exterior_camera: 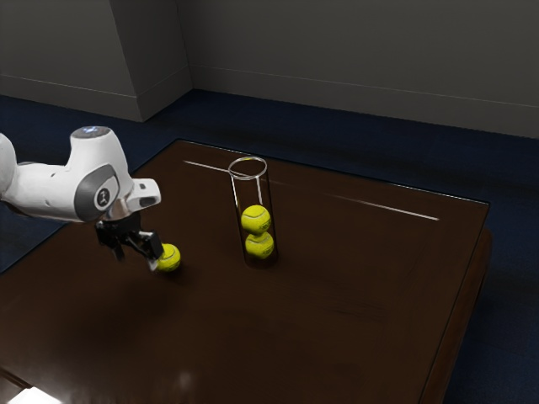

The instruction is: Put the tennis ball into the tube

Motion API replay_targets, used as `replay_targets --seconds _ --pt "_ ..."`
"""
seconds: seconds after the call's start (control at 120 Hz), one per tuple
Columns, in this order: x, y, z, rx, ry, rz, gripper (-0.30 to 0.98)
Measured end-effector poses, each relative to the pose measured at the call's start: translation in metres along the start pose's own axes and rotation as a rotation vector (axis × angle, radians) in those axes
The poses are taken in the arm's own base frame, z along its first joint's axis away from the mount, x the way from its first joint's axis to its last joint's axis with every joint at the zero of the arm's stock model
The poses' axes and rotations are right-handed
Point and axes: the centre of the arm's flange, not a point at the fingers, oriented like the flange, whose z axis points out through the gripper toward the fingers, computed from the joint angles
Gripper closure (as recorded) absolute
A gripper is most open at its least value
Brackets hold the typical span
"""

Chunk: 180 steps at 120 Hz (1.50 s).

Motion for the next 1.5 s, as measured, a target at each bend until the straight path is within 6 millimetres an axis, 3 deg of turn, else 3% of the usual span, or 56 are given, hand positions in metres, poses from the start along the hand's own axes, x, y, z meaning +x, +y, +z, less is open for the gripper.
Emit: replay_targets --seconds 0.192,0.3,0.433,0.55,1.217,1.5 --pt "0.035 0.006 -0.002 0.037 0.026 0.07 0.0" --pt "0.042 0.005 -0.002 0.047 0.03 0.098 0.0" --pt "0.055 0.005 0.017 0.054 0.008 0.133 0.0" --pt "0.066 0.011 0.012 0.056 0.022 0.172 0.0" --pt "0.074 0.002 0.052 0.046 -0.036 0.242 0.0" --pt "0.079 0.009 0.063 0.04 -0.031 0.273 0.0"
